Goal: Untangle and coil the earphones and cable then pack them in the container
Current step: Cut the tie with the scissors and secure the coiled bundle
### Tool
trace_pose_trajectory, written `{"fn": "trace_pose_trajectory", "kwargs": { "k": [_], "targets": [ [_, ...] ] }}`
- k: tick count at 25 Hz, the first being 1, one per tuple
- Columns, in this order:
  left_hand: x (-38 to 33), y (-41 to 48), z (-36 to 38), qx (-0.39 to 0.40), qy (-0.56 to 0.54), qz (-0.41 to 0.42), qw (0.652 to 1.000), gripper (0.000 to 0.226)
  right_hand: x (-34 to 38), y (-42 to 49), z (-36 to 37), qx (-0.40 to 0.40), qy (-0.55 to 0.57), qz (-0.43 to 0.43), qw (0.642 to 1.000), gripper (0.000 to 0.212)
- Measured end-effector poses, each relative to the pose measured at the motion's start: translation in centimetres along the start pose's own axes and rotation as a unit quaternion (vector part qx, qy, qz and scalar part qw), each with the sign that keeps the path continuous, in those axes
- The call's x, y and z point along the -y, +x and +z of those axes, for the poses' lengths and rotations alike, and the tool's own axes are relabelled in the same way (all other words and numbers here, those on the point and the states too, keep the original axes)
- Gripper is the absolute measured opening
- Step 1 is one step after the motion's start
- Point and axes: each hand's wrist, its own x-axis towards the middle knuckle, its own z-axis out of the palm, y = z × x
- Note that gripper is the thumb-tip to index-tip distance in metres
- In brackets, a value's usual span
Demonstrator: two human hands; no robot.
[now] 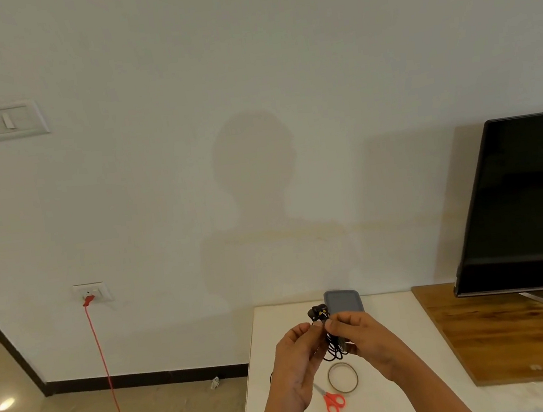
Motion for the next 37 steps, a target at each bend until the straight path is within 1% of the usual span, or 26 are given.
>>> {"fn": "trace_pose_trajectory", "kwargs": {
  "k": [3, 6, 9, 13, 18, 23, 26, 28, 30, 32, 35, 37],
  "targets": [
    [0.0, 0.1, -0.2, -0.027, 0.006, 0.019, 0.999, 0.027, -0.3, 0.2, -0.2, -0.006, -0.003, 0.004, 1.000, 0.019],
    [0.1, 0.2, -0.5, -0.037, -0.004, 0.036, 0.999, 0.036, -0.4, 0.3, -0.3, 0.000, -0.014, 0.008, 1.000, 0.019],
    [0.2, 0.3, -0.5, -0.036, -0.024, 0.042, 0.998, 0.037, -0.3, 0.3, -0.2, -0.012, -0.029, 0.009, 0.999, 0.019],
    [0.4, 0.0, 0.1, -0.034, -0.030, 0.053, 0.998, 0.034, -0.6, 0.6, 0.9, -0.069, -0.012, -0.012, 0.997, 0.019],
    [0.9, -0.4, 1.0, -0.052, 0.021, 0.094, 0.994, 0.037, -1.5, 0.7, 2.6, -0.140, 0.015, -0.015, 0.990, 0.018],
    [1.0, -0.5, 1.1, -0.070, 0.040, 0.111, 0.990, 0.045, -1.7, 1.0, 3.6, -0.193, 0.030, -0.045, 0.980, 0.018],
    [1.0, -0.7, 1.1, -0.090, 0.058, 0.118, 0.987, 0.049, -1.5, 1.0, 3.4, -0.198, 0.047, -0.060, 0.977, 0.017],
    [0.8, -0.7, 0.9, -0.097, 0.070, 0.111, 0.987, 0.053, -1.3, 1.0, 3.0, -0.193, 0.027, -0.069, 0.978, 0.015],
    [0.4, -0.7, 0.8, -0.085, 0.039, 0.101, 0.990, 0.057, -1.1, 1.1, 2.5, -0.190, 0.003, -0.081, 0.978, 0.014],
    [0.3, -0.6, 1.1, -0.081, 0.004, 0.094, 0.992, 0.054, -0.9, 1.2, 2.2, -0.187, -0.017, -0.097, 0.977, 0.013],
    [0.4, -0.5, 1.4, -0.106, 0.014, 0.094, 0.990, 0.044, -0.8, 1.1, 2.1, -0.187, -0.033, -0.109, 0.976, 0.011],
    [0.4, -0.6, 1.7, -0.101, -0.016, 0.084, 0.991, 0.042, -1.1, 1.1, 2.1, -0.201, -0.053, -0.113, 0.971, 0.011]
  ]
}}
